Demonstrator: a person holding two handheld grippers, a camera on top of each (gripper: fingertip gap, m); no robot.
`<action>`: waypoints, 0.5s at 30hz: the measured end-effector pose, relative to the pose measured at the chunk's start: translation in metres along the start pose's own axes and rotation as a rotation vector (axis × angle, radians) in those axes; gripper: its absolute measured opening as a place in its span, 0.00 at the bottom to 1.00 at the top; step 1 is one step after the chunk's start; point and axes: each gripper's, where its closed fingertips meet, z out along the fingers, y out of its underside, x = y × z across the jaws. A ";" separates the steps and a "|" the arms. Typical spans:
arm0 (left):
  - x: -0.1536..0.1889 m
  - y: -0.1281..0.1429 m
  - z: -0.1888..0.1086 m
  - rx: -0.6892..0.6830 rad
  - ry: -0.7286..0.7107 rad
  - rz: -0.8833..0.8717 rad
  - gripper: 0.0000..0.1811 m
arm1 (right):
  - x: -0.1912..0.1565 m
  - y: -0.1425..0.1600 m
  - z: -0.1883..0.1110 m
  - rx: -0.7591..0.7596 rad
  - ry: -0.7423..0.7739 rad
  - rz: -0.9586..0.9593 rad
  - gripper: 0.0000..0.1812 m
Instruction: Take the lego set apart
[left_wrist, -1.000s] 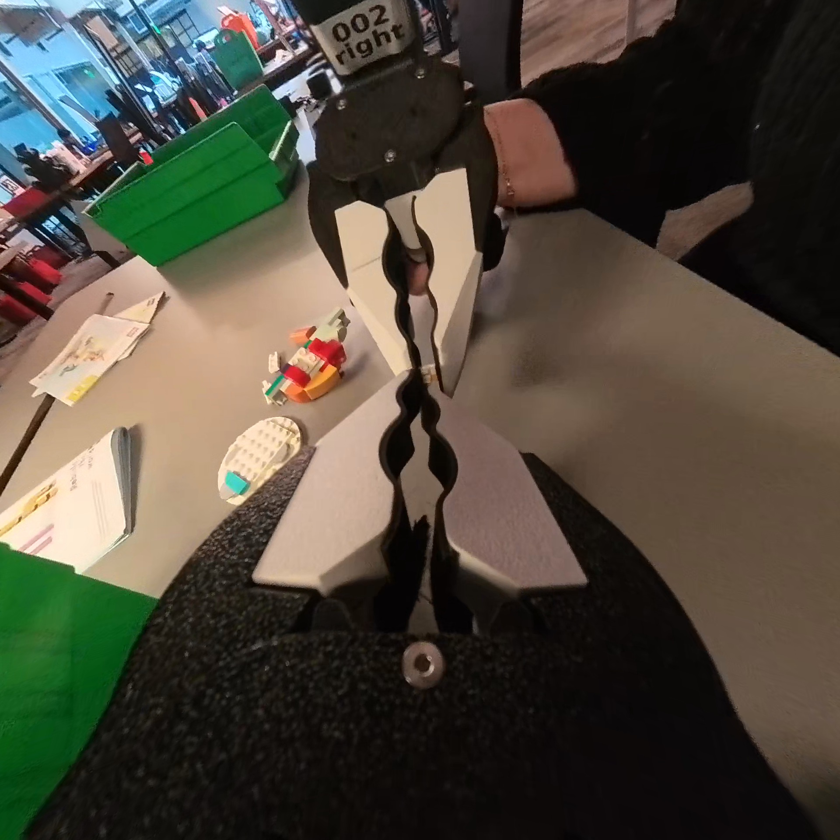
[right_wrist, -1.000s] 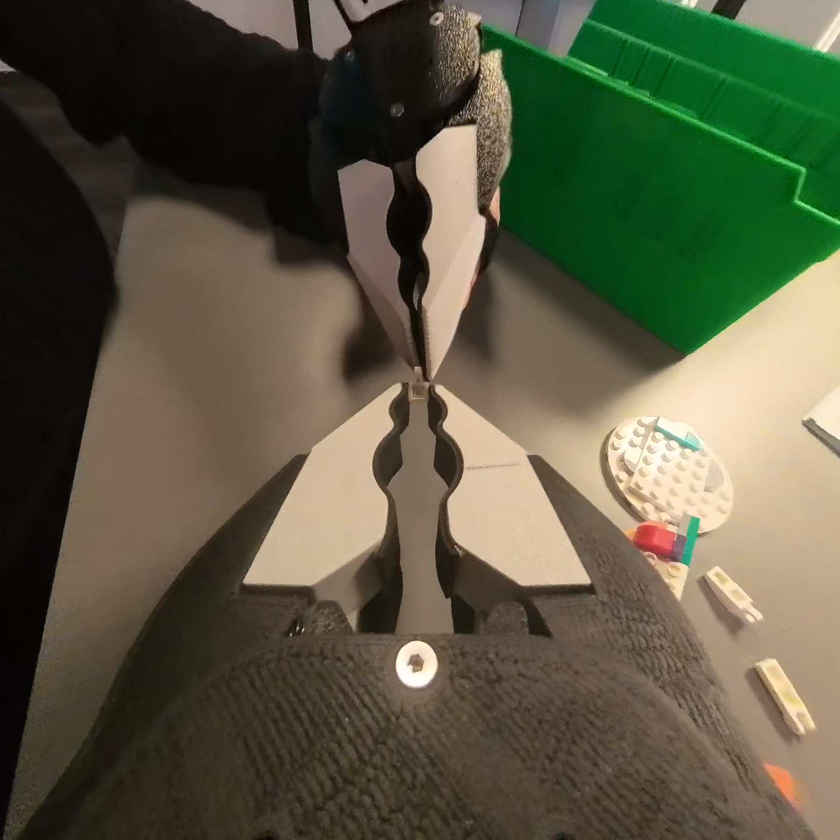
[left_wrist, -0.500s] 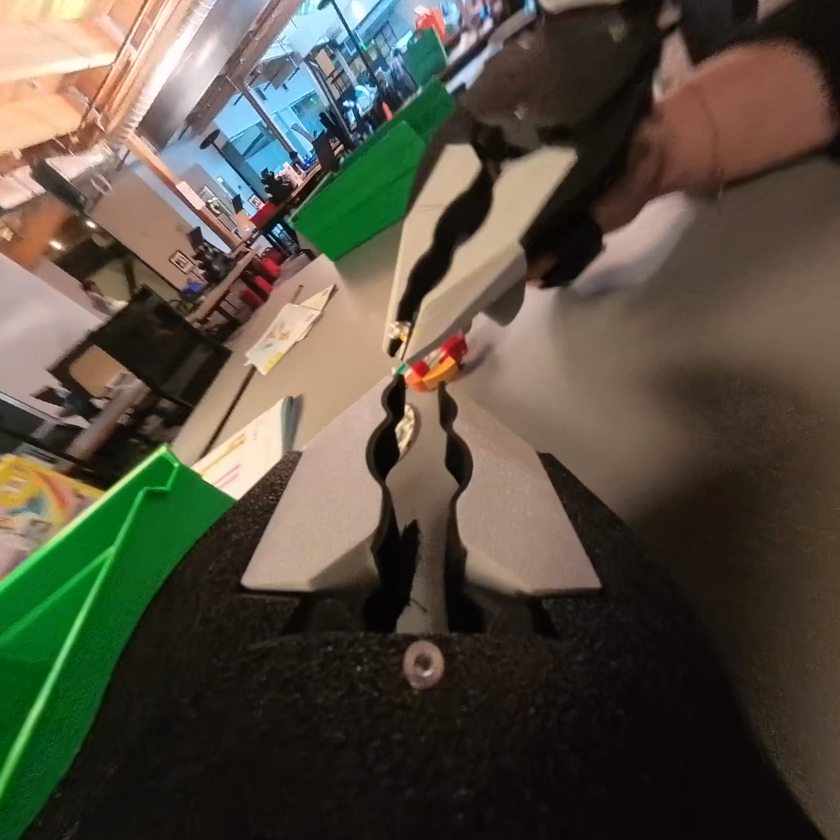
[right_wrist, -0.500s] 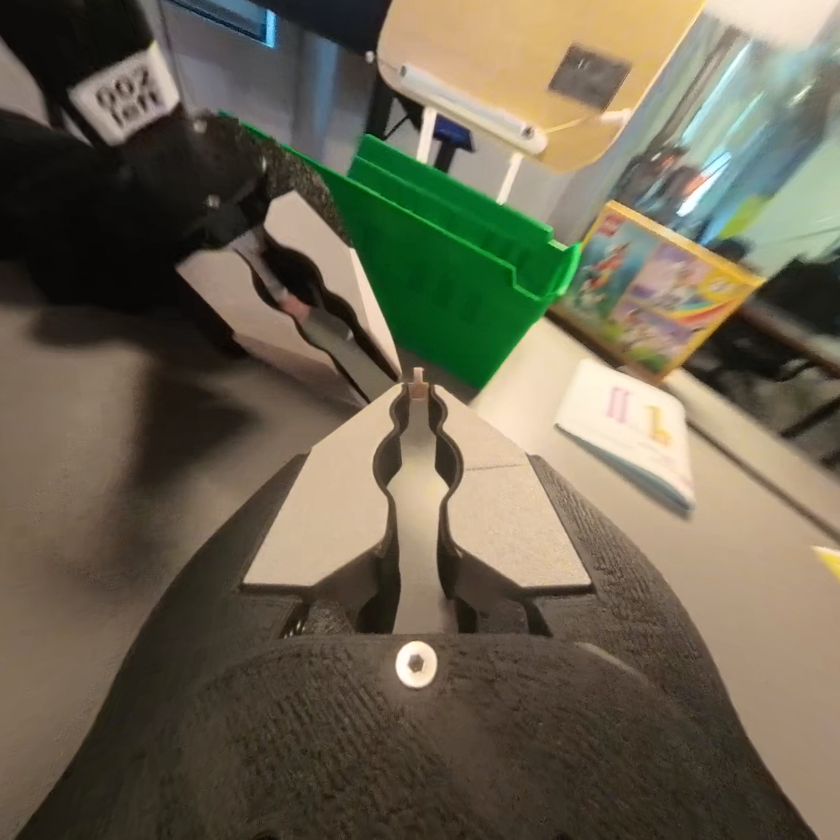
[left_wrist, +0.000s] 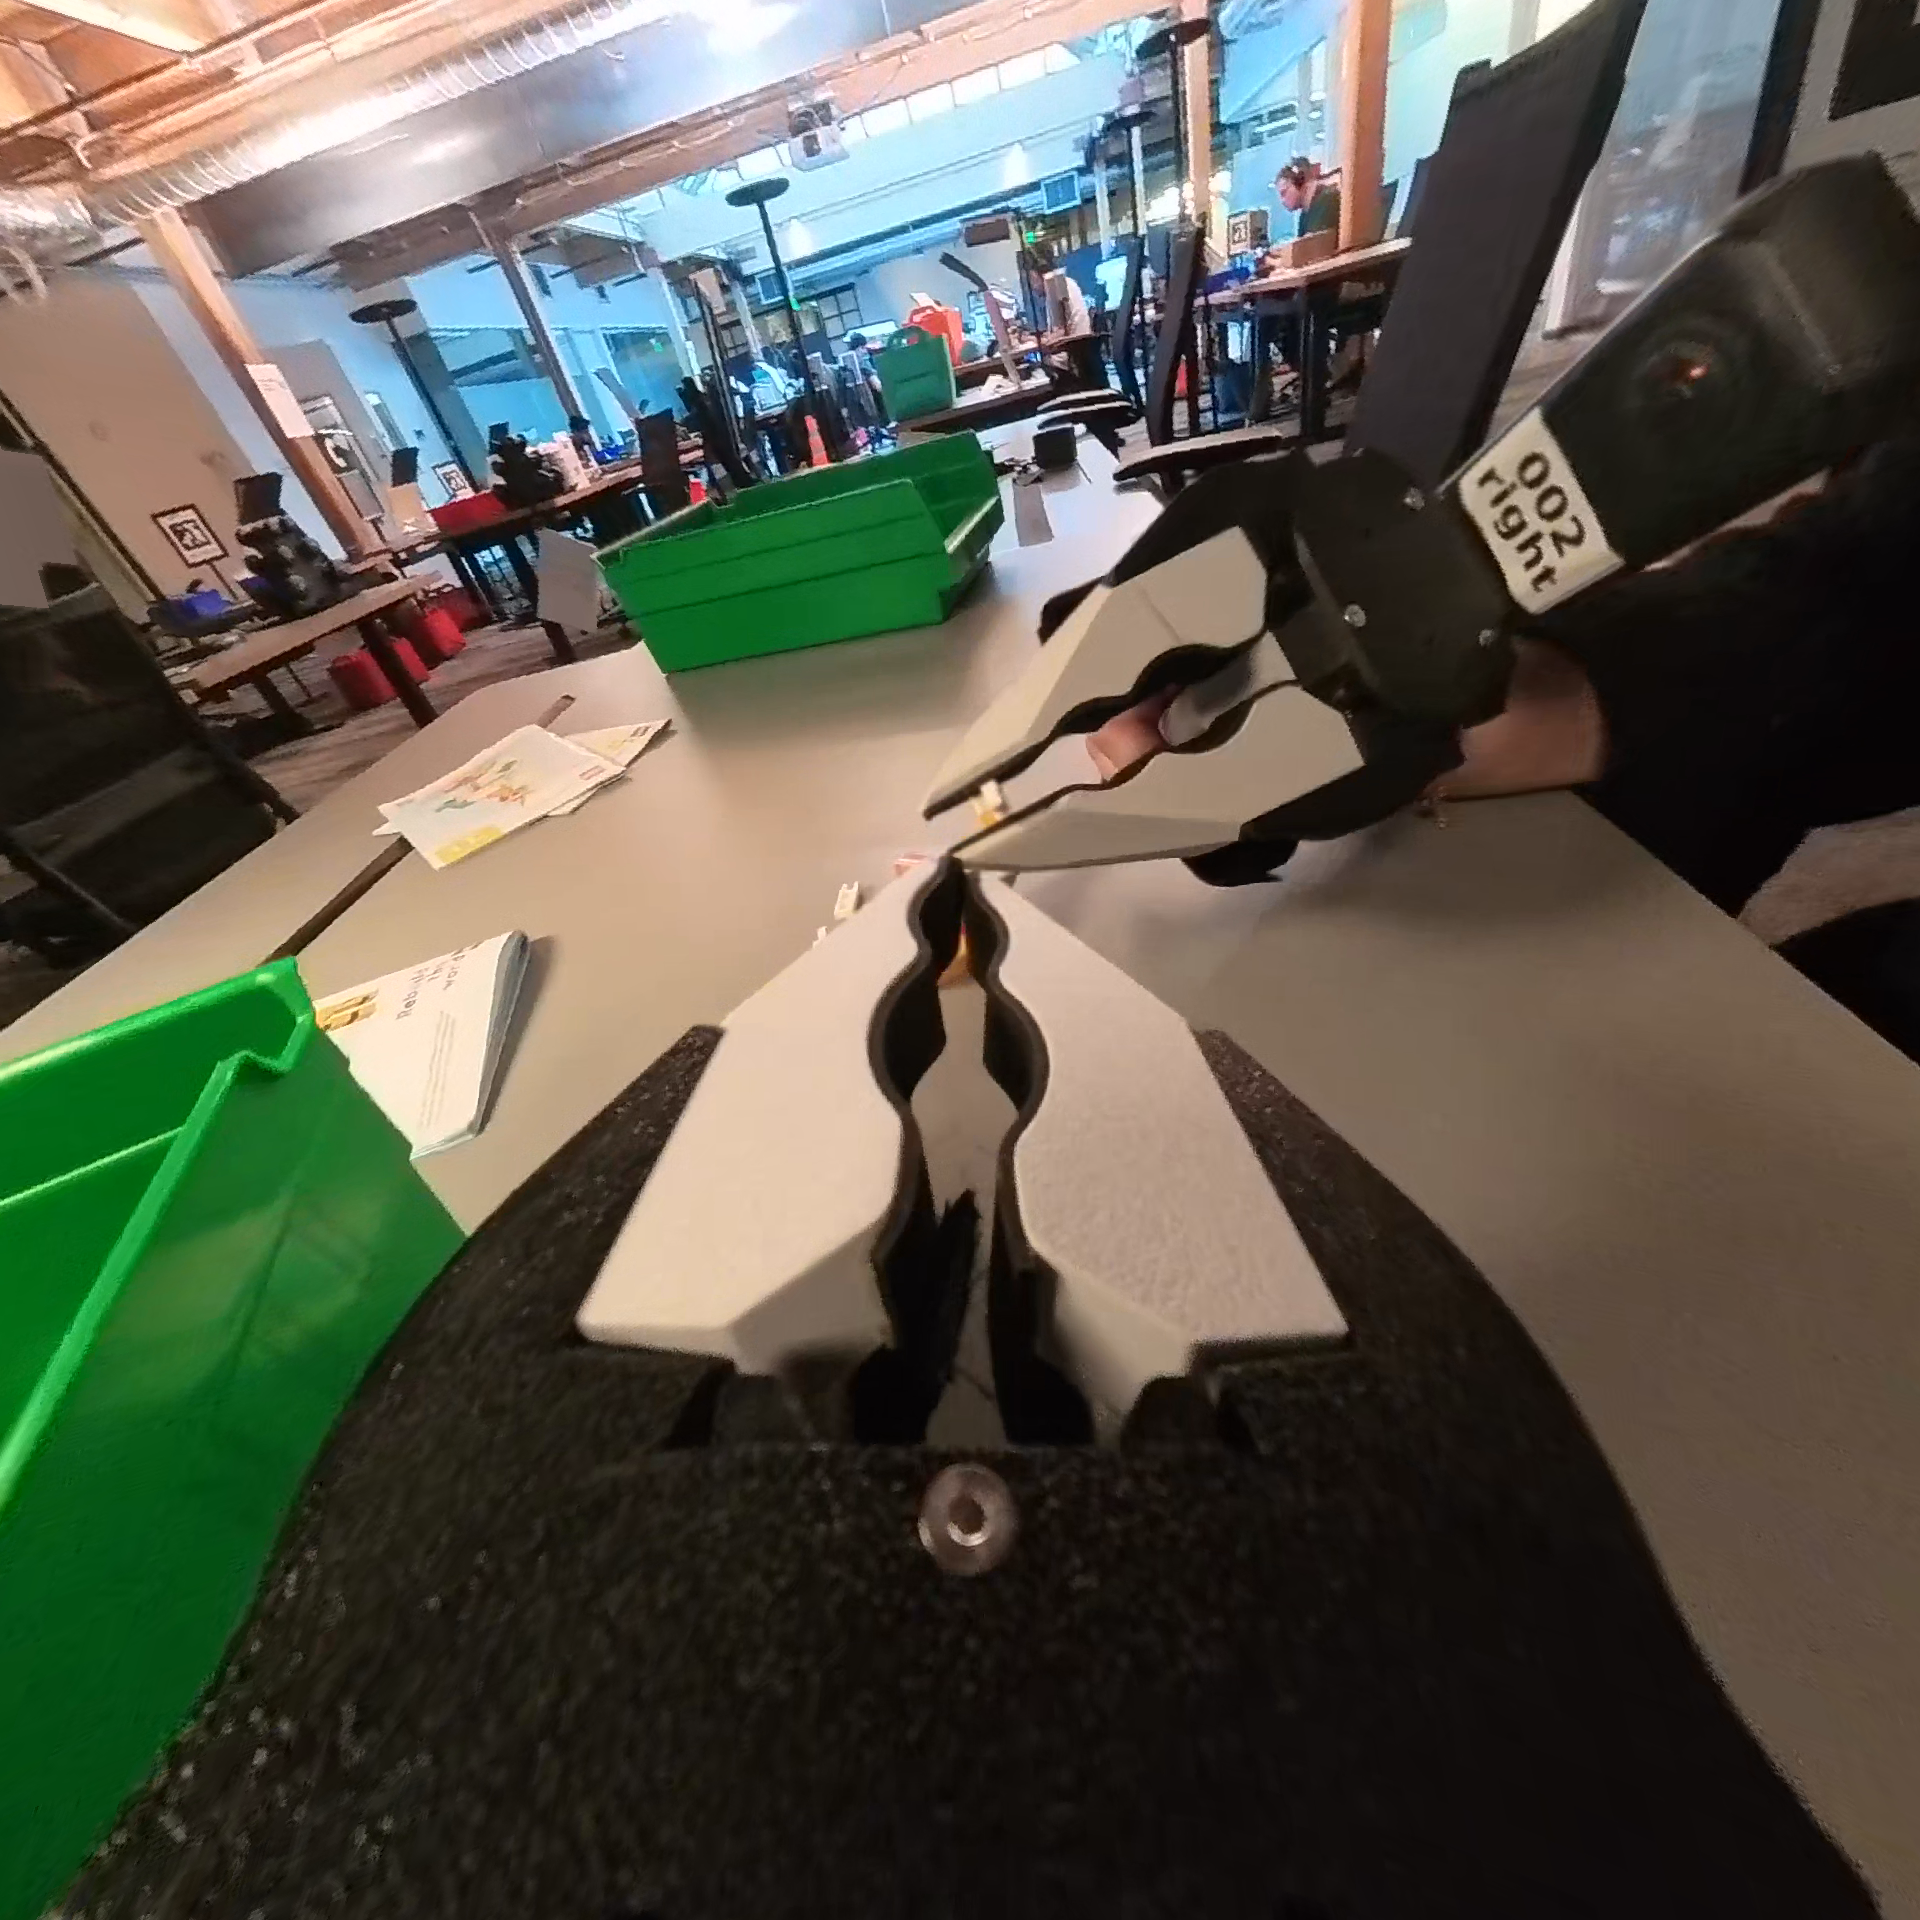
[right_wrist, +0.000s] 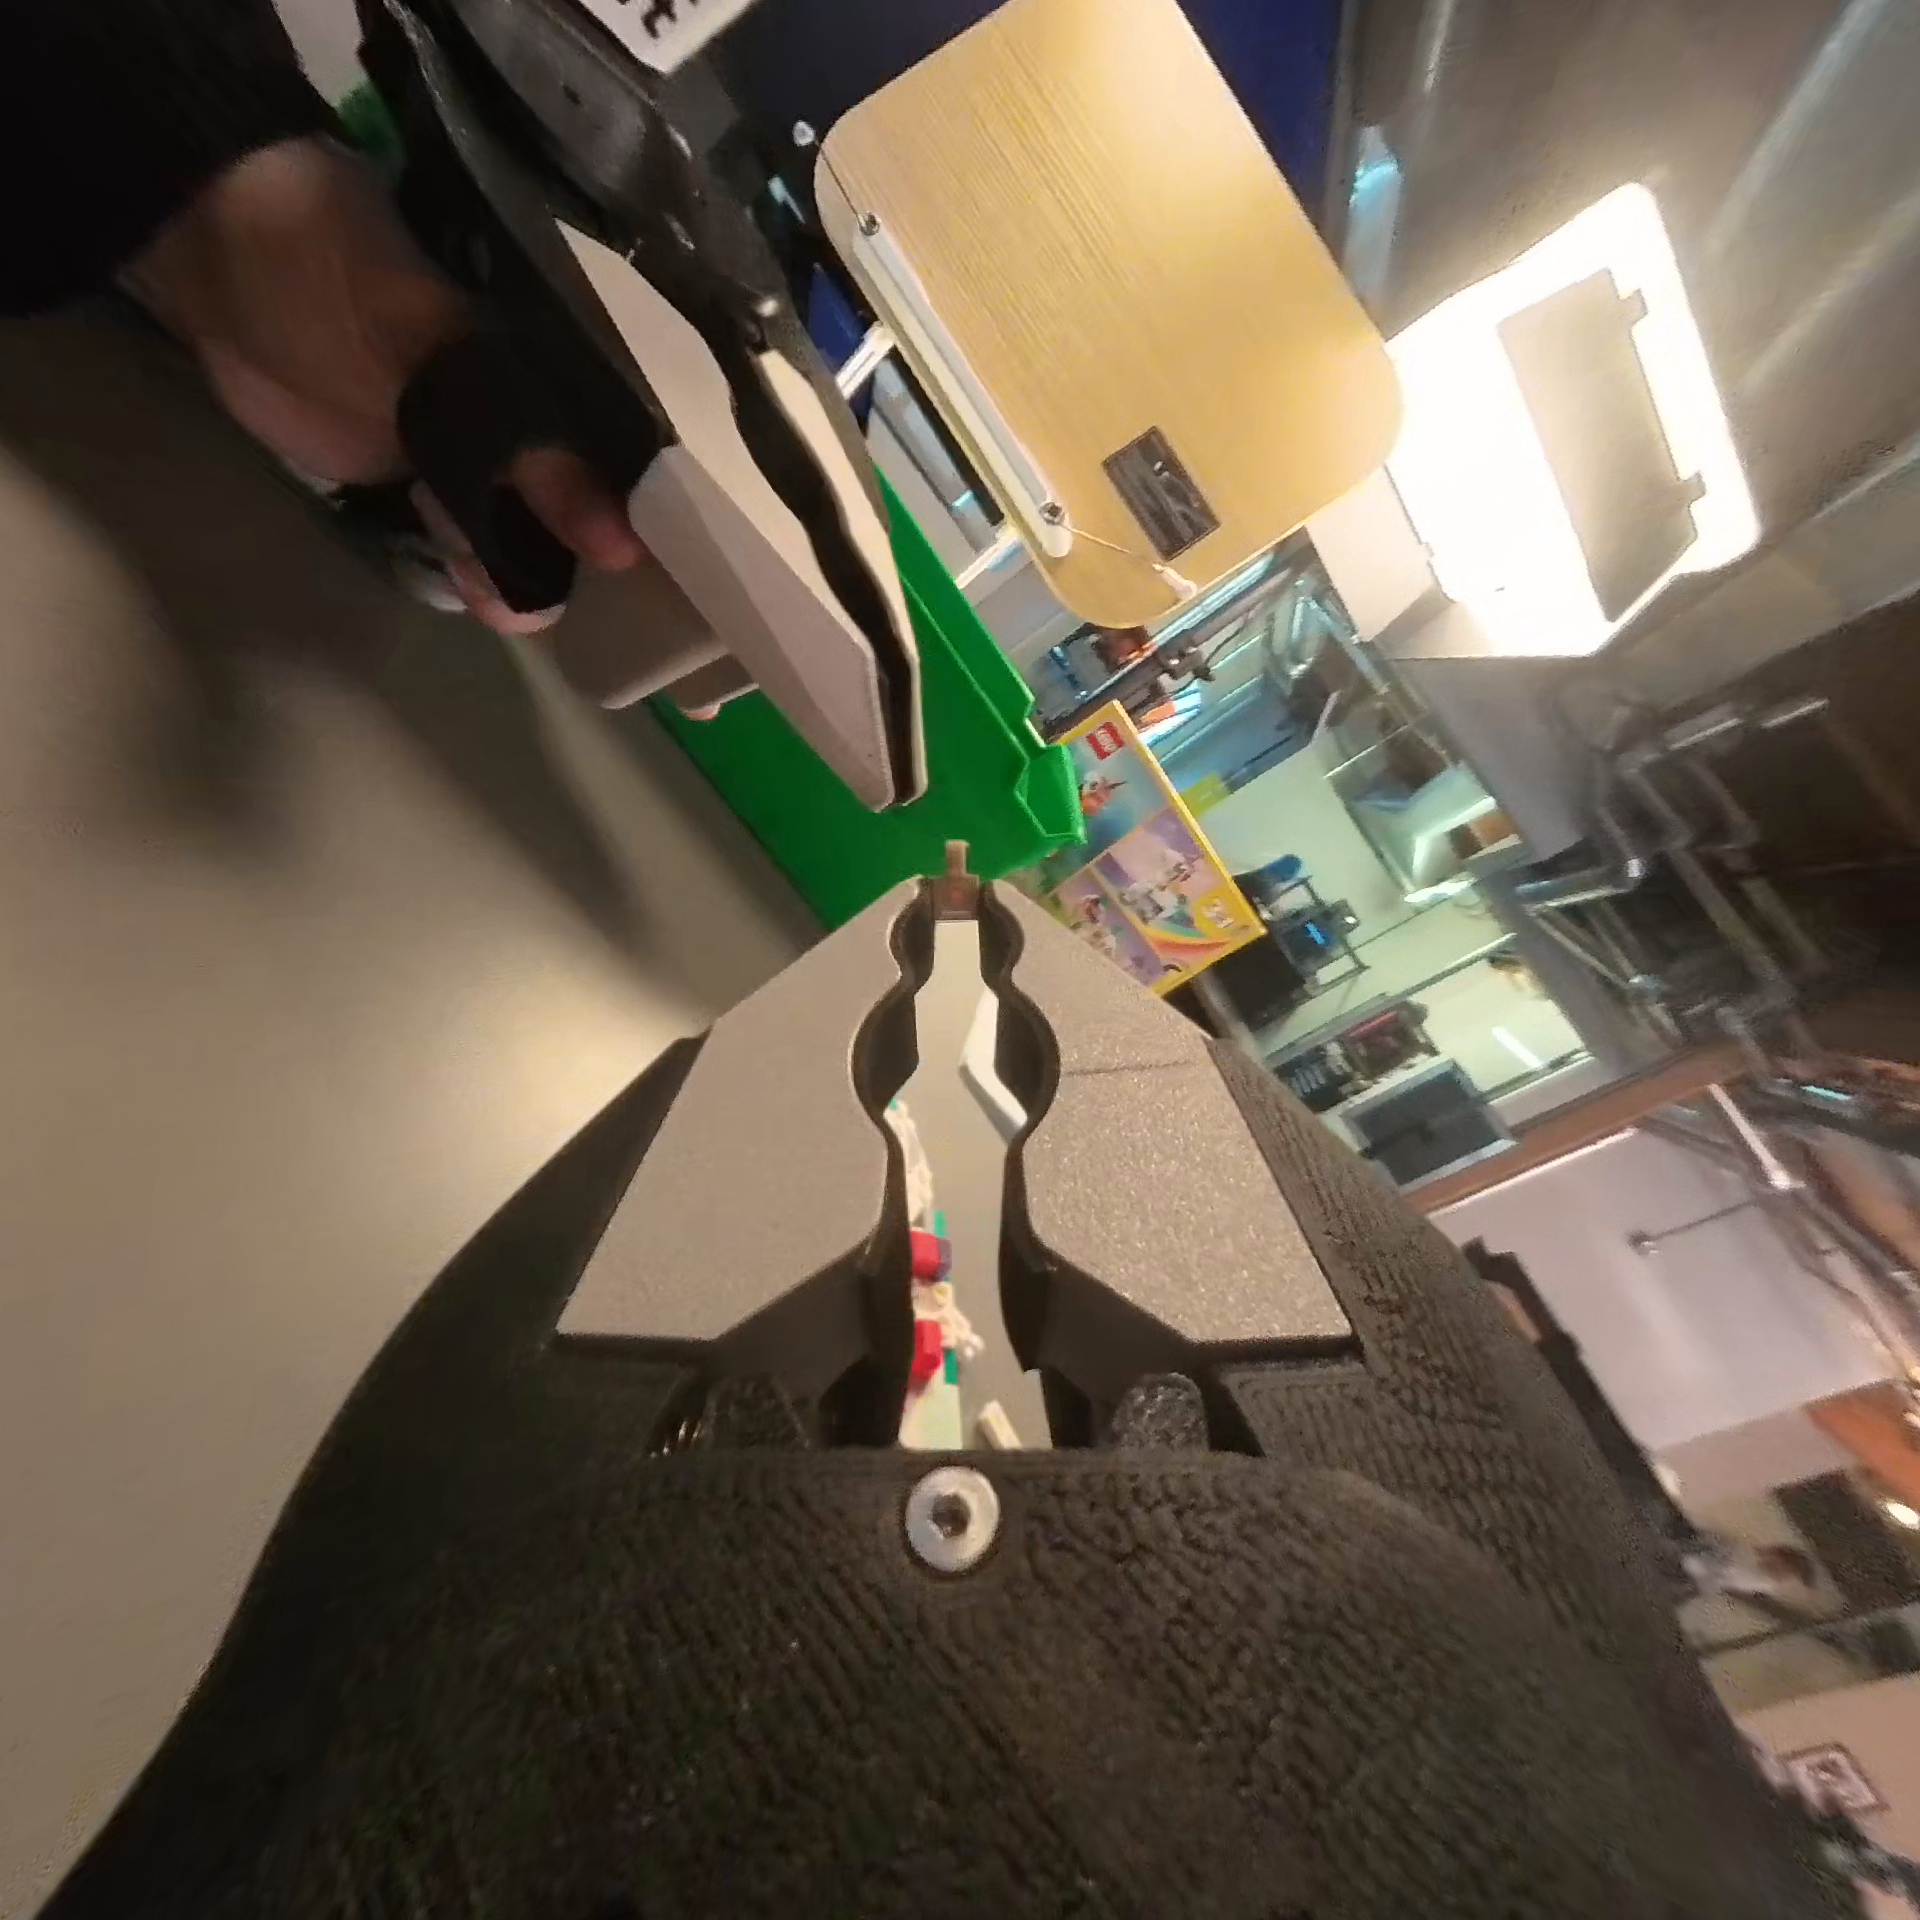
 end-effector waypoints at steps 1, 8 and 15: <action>0.000 -0.001 0.000 0.000 0.001 0.010 0.00 | 0.001 -0.002 -0.001 0.006 0.011 -0.018 0.03; 0.005 -0.001 0.002 0.007 0.015 -0.003 0.00 | -0.003 -0.004 0.000 0.001 0.025 -0.113 0.03; 0.004 0.001 0.003 0.026 0.043 -0.132 0.05 | -0.009 -0.002 0.002 -0.020 0.023 -0.200 0.03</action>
